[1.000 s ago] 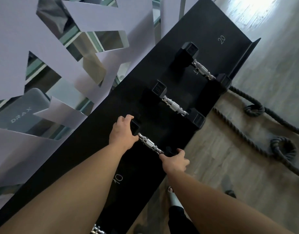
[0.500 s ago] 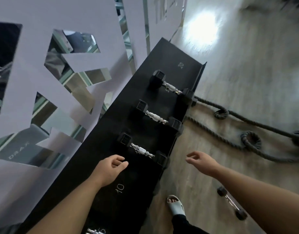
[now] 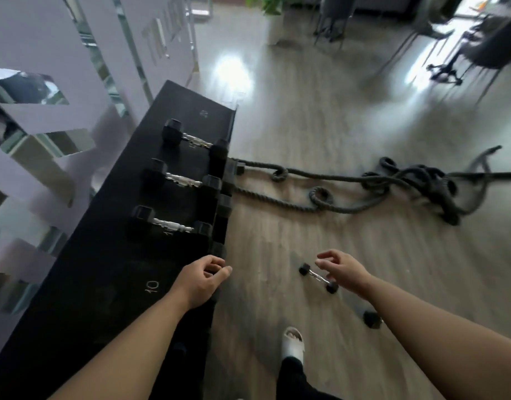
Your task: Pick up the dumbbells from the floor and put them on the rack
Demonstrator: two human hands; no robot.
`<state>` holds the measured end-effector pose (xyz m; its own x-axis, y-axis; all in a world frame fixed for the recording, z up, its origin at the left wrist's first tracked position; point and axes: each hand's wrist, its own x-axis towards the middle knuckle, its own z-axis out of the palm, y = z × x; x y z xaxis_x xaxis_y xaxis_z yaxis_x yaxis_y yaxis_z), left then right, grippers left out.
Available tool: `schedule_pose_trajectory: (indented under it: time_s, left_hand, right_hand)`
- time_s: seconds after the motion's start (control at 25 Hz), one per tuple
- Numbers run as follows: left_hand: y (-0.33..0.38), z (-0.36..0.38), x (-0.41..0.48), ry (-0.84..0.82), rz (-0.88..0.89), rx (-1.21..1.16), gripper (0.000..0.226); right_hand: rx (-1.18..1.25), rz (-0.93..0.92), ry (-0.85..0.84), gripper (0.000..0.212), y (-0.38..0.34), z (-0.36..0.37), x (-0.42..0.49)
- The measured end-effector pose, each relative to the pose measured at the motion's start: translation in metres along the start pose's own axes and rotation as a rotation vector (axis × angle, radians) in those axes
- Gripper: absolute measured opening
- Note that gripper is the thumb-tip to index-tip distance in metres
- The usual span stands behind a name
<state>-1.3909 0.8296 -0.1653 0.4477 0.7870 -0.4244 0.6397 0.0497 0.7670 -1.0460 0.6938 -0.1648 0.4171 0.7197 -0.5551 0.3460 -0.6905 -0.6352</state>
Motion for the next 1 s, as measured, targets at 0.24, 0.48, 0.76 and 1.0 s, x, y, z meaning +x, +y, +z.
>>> schedule_pose_trajectory:
  time_s: [0.24,0.48,0.76,1.0]
  left_hand:
    - [0.040,0.062,-0.007,-0.047,0.057,0.074,0.030]
    - [0.106,0.168,-0.001,-0.137,0.129,0.187,0.034]
    - [0.188,0.303,0.003,-0.159,0.092,0.264,0.033]
    - [0.219,0.359,0.004,-0.116,0.050,0.271,0.036]
  right_hand:
    - [-0.019,0.066,0.132,0.034,0.086,-0.073,-0.072]
    - [0.056,0.113,0.175,0.031,0.171,-0.136,-0.107]
    - [0.101,0.058,0.092,0.036,0.257,-0.213,-0.092]
    - [0.034,0.000,-0.006,0.041,0.281,-0.246,-0.056]
